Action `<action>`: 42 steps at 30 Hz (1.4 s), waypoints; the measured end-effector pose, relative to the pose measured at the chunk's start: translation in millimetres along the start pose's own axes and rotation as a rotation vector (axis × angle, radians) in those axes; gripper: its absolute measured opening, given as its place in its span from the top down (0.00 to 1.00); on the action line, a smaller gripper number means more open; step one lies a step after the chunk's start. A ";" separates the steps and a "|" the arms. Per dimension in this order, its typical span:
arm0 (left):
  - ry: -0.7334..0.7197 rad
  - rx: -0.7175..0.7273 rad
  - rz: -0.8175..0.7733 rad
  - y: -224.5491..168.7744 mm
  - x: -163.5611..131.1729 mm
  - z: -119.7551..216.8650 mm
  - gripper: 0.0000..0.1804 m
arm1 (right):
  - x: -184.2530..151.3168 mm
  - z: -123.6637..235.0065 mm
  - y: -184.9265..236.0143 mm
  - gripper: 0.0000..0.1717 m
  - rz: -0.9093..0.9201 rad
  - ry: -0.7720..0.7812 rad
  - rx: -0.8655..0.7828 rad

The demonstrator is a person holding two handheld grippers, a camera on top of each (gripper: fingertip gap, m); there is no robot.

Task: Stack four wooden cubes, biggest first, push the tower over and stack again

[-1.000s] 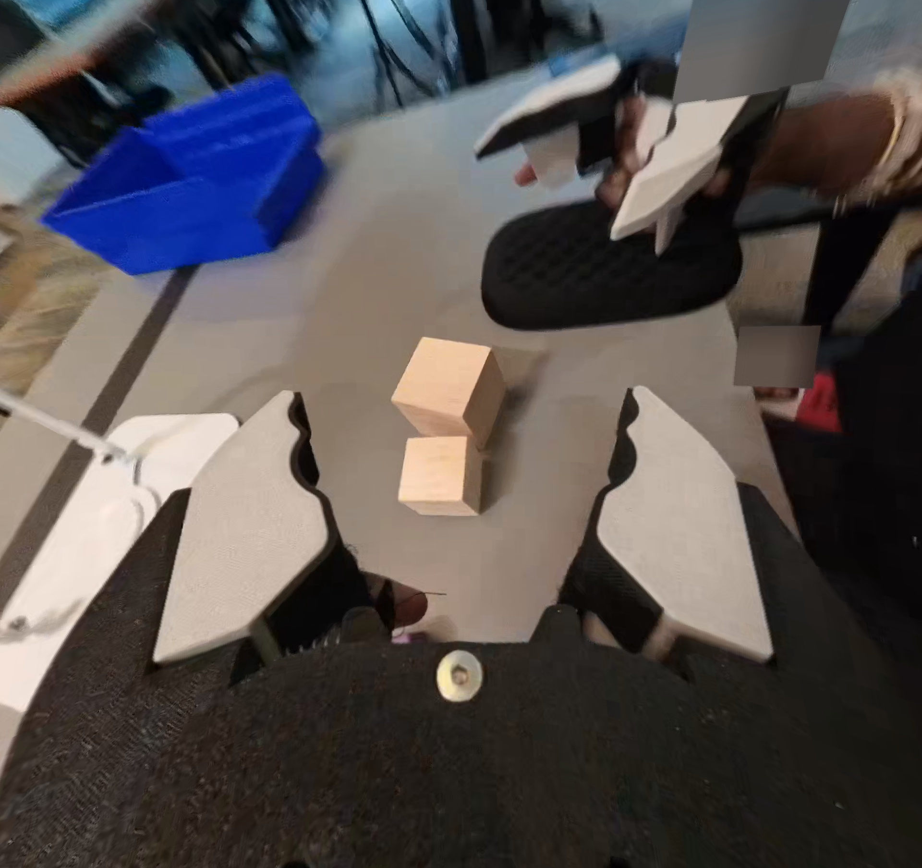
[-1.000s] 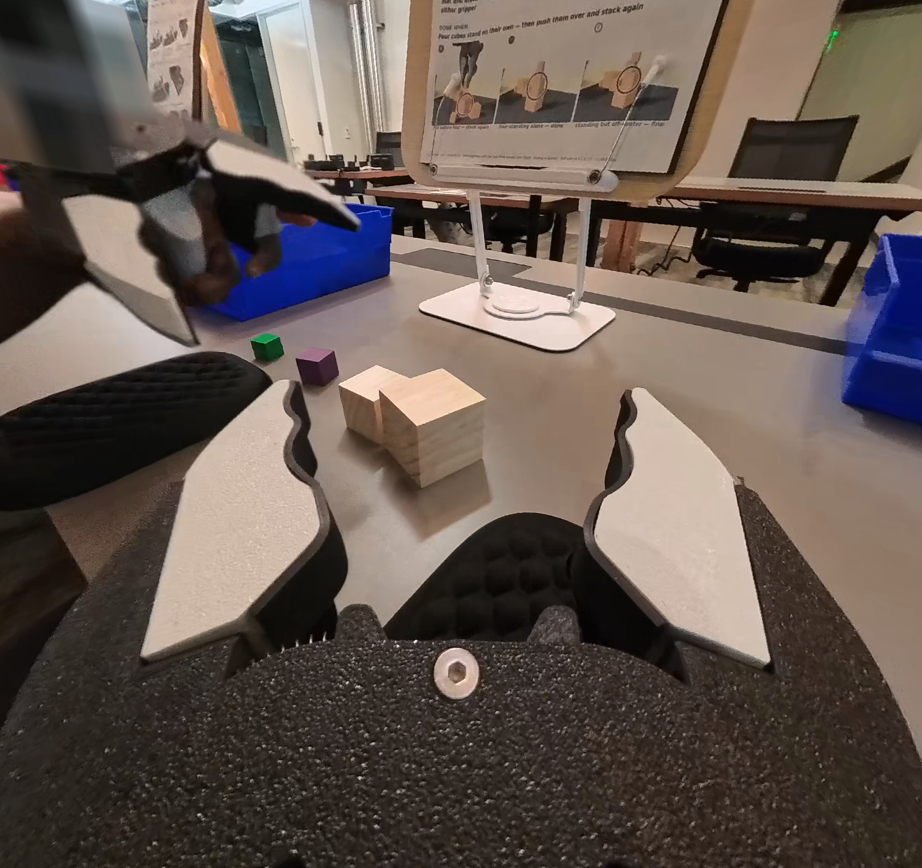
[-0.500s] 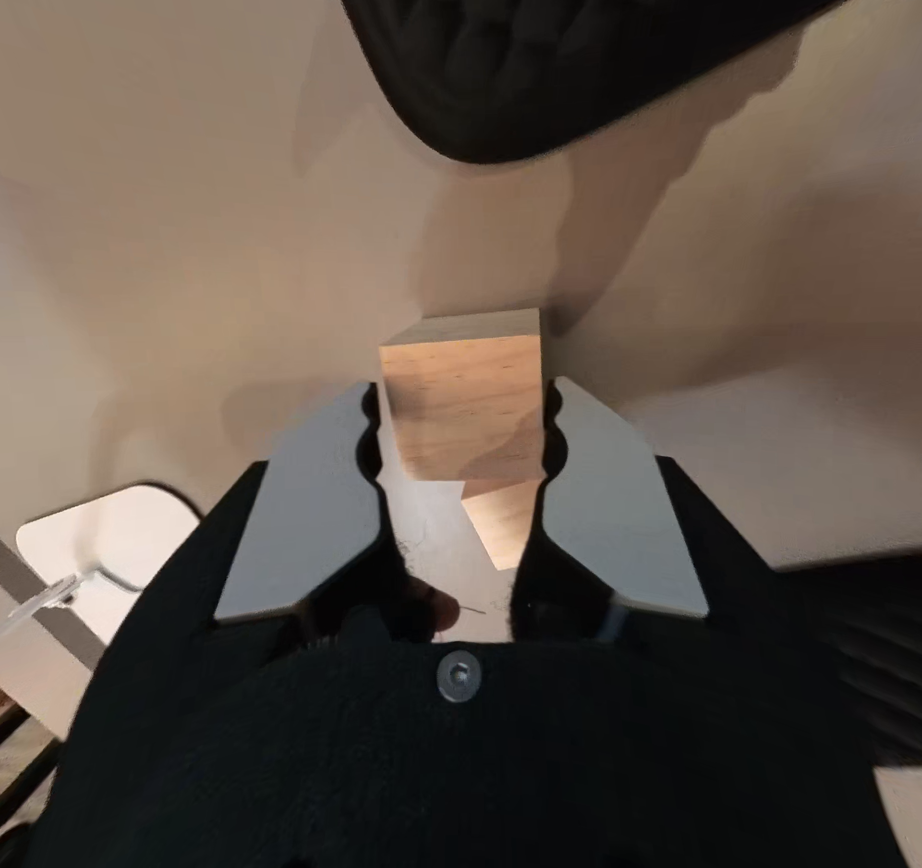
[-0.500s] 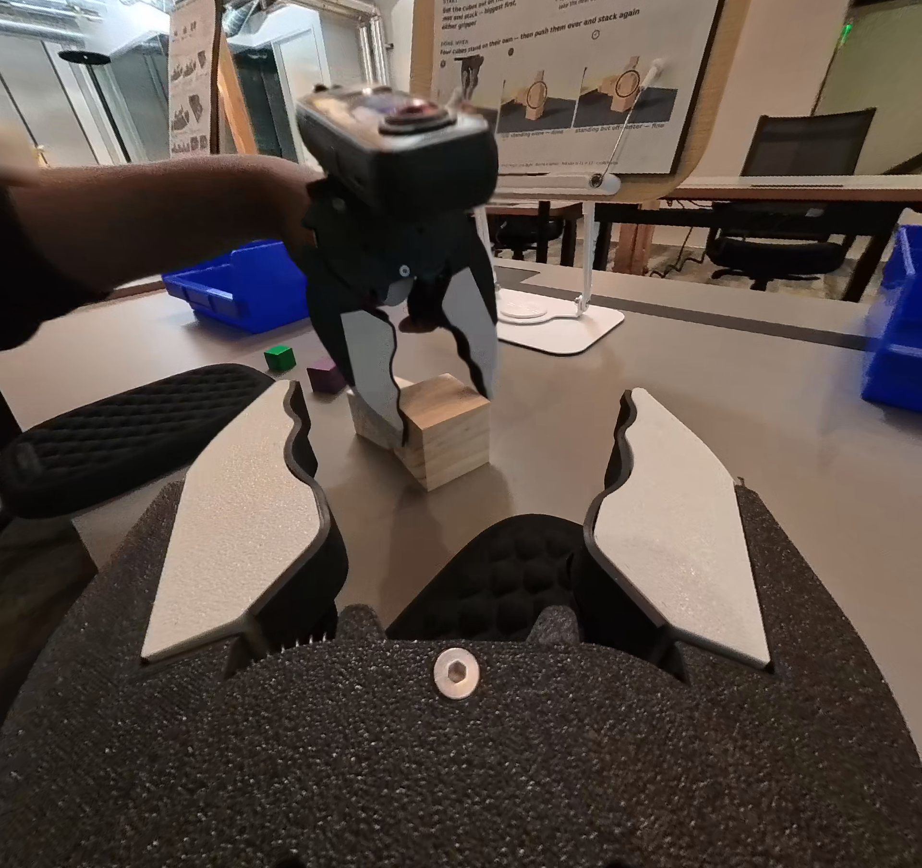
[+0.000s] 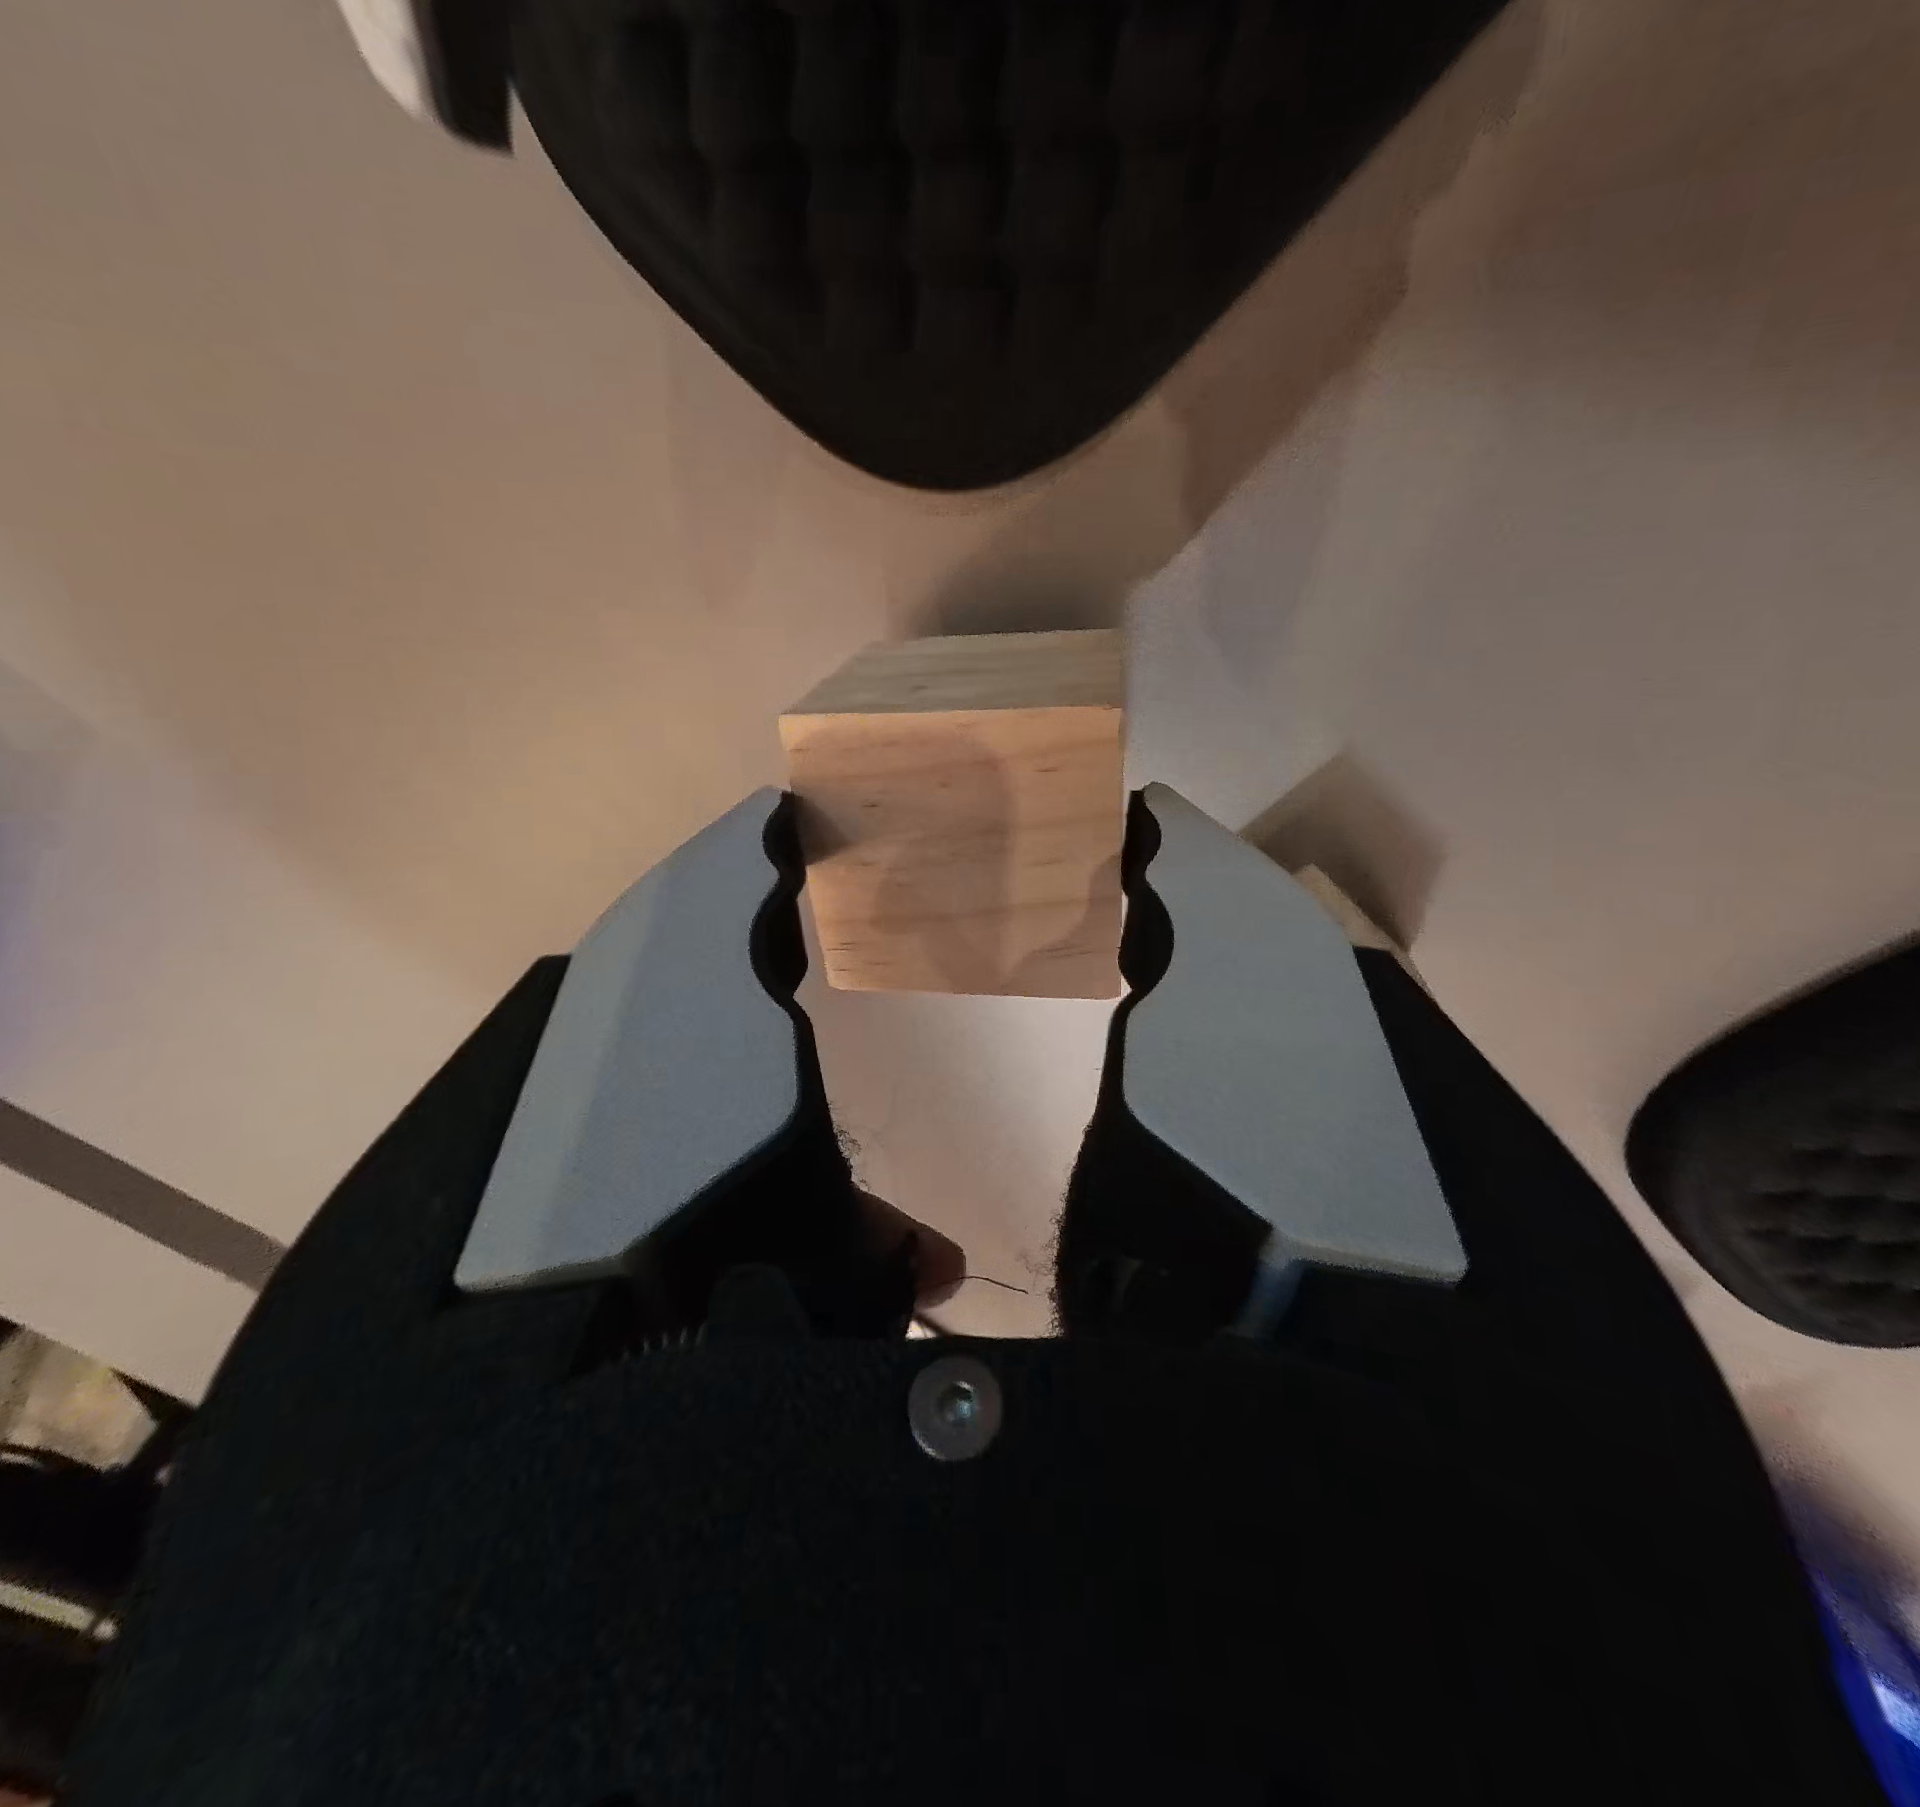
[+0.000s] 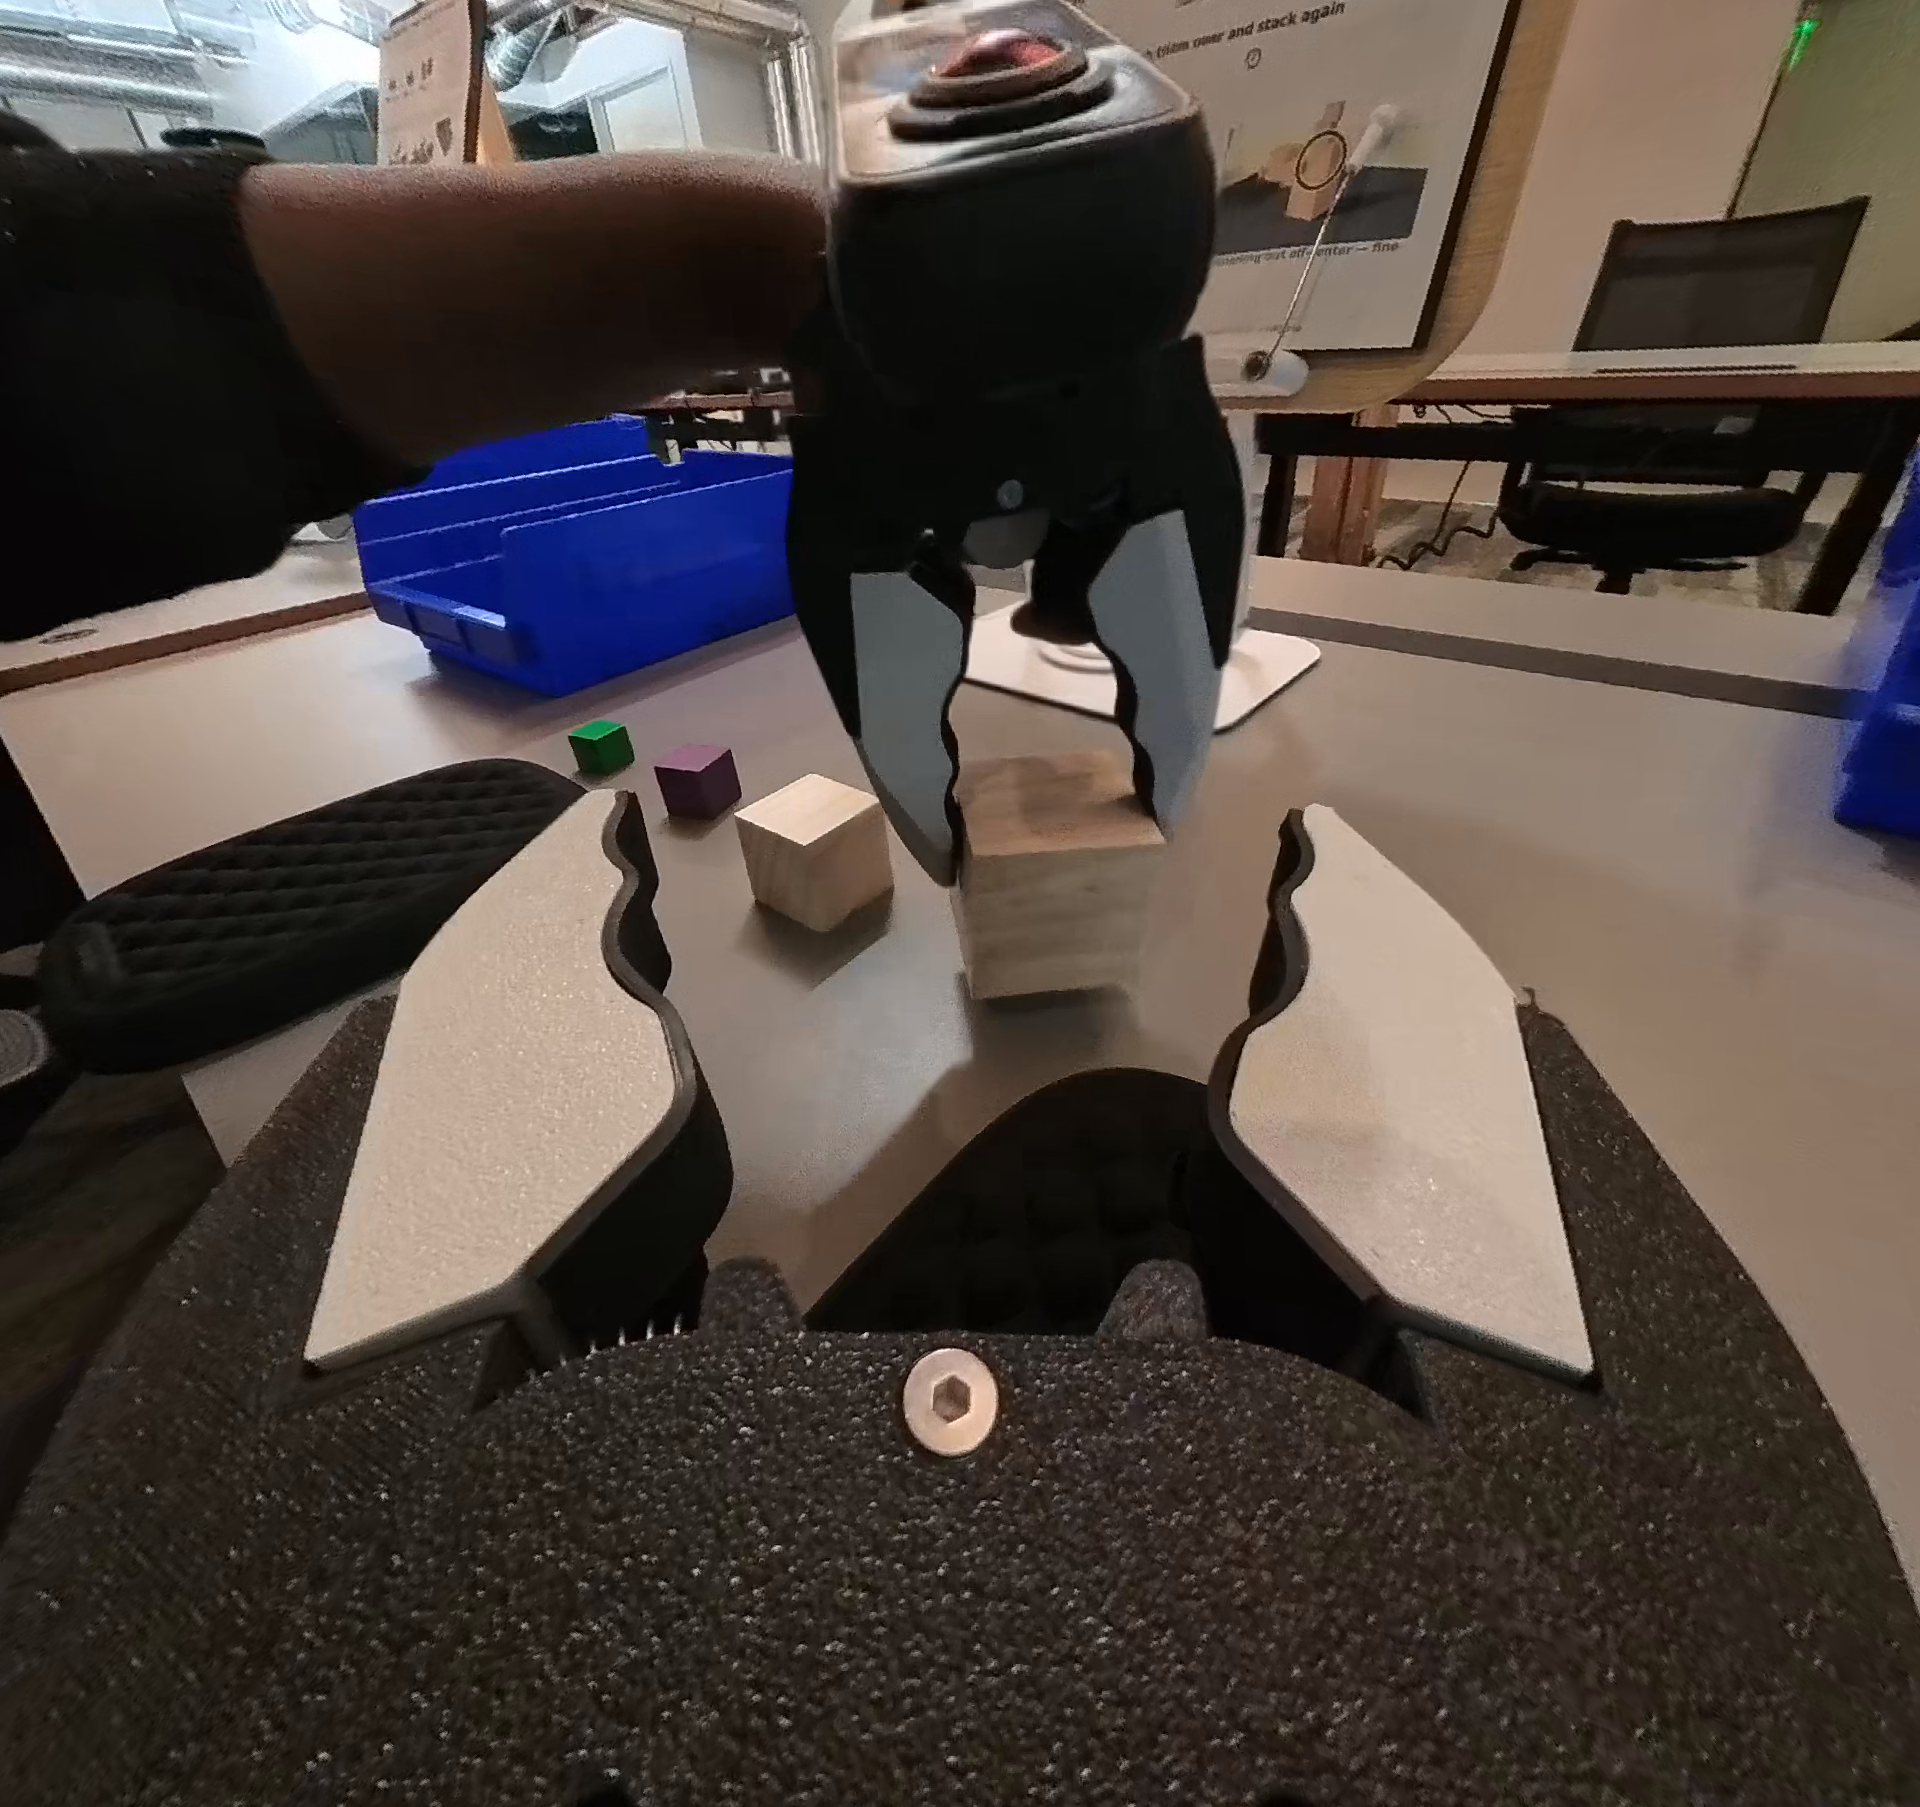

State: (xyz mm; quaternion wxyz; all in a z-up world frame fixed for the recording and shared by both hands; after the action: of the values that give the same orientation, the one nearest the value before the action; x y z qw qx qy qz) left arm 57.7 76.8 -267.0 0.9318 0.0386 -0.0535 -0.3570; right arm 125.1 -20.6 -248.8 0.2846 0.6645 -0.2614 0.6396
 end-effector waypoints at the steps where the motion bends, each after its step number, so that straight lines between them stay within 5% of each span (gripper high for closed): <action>1: -0.005 -0.008 -0.011 0.9 3.0 -2.4 0.67 | 0.0 0.1 -0.4 0.35 -0.005 -0.001 0.001; 9: -0.025 -0.020 -0.008 2.2 7.2 -16.8 0.67 | -0.6 -0.2 -1.6 0.36 -0.019 0.004 0.005; 13: -0.074 0.022 0.130 0.7 6.1 2.1 0.56 | -0.9 -0.3 -2.0 0.36 -0.025 0.005 0.008; 16: -0.113 0.064 0.438 -7.3 -4.9 29.5 0.37 | -1.2 -0.5 -1.8 0.36 -0.023 0.008 0.009; 20: 0.029 0.093 0.832 -50.7 -45.2 40.6 0.43 | -1.6 -1.1 -0.7 0.36 -0.012 0.015 0.010; 22: -0.025 0.067 0.898 -71.6 -47.7 33.2 0.44 | -2.0 -1.7 0.4 0.37 -0.001 0.020 0.010; 37: -0.006 0.021 0.882 -84.0 -65.2 -15.6 0.65 | -3.3 -3.2 3.4 0.38 0.022 0.037 0.022; 39: -0.027 -0.001 0.853 -84.5 -64.3 -16.4 0.75 | -3.3 -3.2 3.5 0.39 0.019 0.036 0.027; 42: -0.071 -0.012 0.802 -81.4 -61.1 -3.4 0.75 | -3.4 -3.2 2.9 0.39 0.011 0.035 0.029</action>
State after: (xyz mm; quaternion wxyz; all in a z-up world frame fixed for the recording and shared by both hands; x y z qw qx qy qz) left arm -40.9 57.4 -283.8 0.9950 -0.0030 -0.0943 0.0334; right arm 120.6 -20.5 -252.0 0.2758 0.6558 -0.2506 0.6566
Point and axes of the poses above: each gripper's, where its closed fingertips meet, z back along the fingers, x out of its top, y = z × x across the jaws, the point moved 5 cm from there along z, back along the fingers, and after that the axes turned 1 degree about z, right-handed, at the moved point
